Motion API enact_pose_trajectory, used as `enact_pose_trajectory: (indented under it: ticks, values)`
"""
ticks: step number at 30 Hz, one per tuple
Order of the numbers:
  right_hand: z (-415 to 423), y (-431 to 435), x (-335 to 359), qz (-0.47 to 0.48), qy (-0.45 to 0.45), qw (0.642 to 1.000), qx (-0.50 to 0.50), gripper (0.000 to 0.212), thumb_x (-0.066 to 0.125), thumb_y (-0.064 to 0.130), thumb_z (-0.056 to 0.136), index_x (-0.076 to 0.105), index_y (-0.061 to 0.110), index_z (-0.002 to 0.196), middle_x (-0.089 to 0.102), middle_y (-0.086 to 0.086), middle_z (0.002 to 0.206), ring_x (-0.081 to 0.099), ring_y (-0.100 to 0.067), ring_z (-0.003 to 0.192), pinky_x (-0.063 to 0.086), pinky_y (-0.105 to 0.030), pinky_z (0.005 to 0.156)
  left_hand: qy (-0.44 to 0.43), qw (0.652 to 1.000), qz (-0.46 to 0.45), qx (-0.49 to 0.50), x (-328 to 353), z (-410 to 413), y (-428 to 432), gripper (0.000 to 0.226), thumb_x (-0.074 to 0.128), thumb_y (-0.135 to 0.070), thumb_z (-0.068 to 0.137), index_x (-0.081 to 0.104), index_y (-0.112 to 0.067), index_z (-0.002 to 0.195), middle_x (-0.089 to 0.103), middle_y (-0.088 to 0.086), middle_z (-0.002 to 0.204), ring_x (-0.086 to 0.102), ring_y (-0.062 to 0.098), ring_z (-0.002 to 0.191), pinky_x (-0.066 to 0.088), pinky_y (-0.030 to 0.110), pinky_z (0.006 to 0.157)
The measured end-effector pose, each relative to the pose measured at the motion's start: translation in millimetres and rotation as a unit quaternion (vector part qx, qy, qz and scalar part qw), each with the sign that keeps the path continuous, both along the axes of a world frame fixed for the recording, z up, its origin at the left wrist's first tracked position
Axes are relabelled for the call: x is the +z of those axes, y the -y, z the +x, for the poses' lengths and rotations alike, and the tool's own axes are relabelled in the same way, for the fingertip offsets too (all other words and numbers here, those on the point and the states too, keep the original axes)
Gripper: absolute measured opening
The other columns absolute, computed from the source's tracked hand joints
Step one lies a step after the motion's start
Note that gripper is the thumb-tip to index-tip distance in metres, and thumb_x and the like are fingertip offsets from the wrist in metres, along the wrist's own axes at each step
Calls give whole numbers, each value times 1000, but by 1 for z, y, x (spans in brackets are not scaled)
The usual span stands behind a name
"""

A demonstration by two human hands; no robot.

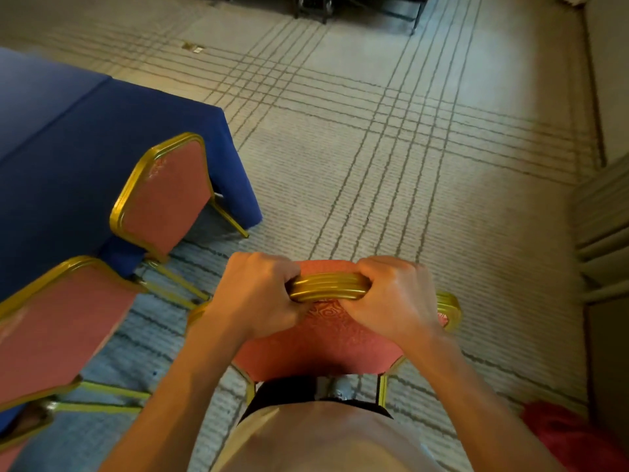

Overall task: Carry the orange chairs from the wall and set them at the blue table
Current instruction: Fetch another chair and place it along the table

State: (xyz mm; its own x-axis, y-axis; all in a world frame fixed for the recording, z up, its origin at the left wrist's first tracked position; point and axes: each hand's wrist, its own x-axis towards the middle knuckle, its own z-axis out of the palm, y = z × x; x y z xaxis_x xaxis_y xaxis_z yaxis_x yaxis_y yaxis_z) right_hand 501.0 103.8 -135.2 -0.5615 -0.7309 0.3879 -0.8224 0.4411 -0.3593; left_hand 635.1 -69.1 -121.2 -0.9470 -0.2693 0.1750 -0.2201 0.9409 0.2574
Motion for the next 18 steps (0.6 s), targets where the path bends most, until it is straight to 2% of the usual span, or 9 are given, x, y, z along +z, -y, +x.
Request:
enact_pose_trajectory:
  ticks: [3,5,9,11,15,16,18]
  values:
    - [-35,31,-7,14,-7,1000,11,27,85,38,61,62,24,62,59,8,59,61,-19,55,37,-25,53,10,1000,11,5,-9,-34,30,40,72,-36,58,35,-21,52,42,-3,45,41,24,39,19,25,46]
    - [-58,54,-12,20,-6,1000,19,26,82,39,63,61,24,61,58,8,59,61,-18,55,36,-24,53,14,1000,9,6,-17,-56,51,34,69,-37,57,40,-19,51,40,-4,45,39,22,39,16,24,47]
    - [-111,108,-18,15,-26,999,10,24,63,45,70,58,25,57,55,10,56,57,-14,51,34,-22,51,-9,1000,-3,-1,-27,-114,107,38,69,-39,58,33,-27,51,27,-10,46,34,18,40,10,22,48]
    - [-141,143,-16,28,-28,999,8,27,60,47,71,56,25,55,53,10,55,55,-14,50,34,-22,50,-21,1000,9,-2,-28,-146,142,43,69,-39,59,27,-31,51,23,-10,46,28,15,43,10,22,48]
    - [-191,198,-10,34,-36,999,-8,24,60,48,67,60,25,58,57,8,57,60,-17,53,41,-26,49,-34,999,26,-20,-28,-203,202,34,63,-46,63,35,-30,52,48,-6,49,47,19,46,22,27,51]
    - [-201,210,-4,31,-44,998,-15,24,60,48,67,60,25,58,57,8,57,60,-17,53,41,-26,50,-41,998,29,-27,-25,-215,215,35,63,-47,64,34,-30,52,50,-6,50,49,19,47,23,27,53]
    - [-223,234,8,40,-50,998,-25,28,61,50,69,60,25,57,58,8,57,61,-15,54,41,-26,51,-47,998,36,-35,-16,-238,241,42,67,-43,67,31,-31,51,43,-8,49,44,18,47,21,27,53]
